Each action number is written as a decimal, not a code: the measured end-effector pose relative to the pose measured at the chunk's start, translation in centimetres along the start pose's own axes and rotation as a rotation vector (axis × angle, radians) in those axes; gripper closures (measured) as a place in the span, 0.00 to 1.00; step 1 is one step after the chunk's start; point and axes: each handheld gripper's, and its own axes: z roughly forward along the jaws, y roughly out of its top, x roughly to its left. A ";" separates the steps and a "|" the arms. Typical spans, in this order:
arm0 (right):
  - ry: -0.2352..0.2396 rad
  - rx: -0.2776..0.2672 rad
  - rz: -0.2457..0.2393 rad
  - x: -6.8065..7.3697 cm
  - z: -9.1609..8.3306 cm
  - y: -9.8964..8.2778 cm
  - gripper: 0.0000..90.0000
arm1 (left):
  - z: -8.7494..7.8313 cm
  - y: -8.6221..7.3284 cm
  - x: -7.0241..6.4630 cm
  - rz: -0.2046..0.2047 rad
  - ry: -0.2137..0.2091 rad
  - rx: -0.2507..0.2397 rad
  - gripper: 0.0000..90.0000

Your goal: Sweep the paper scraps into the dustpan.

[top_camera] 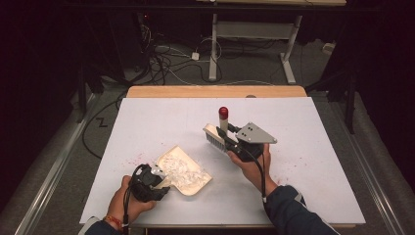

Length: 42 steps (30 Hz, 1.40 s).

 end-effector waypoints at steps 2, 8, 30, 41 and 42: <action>-0.028 0.021 -0.025 0.0 0.5 -0.4 0.79 | -0.1 -0.2 0.1 -0.008 -0.006 0.000 0.70; 0.042 0.040 -0.025 1.0 0.6 -0.9 0.79 | -0.6 -1.0 0.1 -0.017 -0.013 0.014 0.70; 0.328 0.011 -0.010 6.6 -2.0 1.5 0.79 | -0.3 -1.0 0.1 -0.033 -0.009 0.008 0.70; 0.248 -0.052 0.060 2.8 -3.6 2.6 0.79 | -0.3 -1.0 0.3 -0.040 -0.014 0.003 0.70; 0.239 -0.056 0.069 2.4 -3.7 2.6 0.79 | -0.3 -1.1 0.4 -0.041 -0.016 0.002 0.70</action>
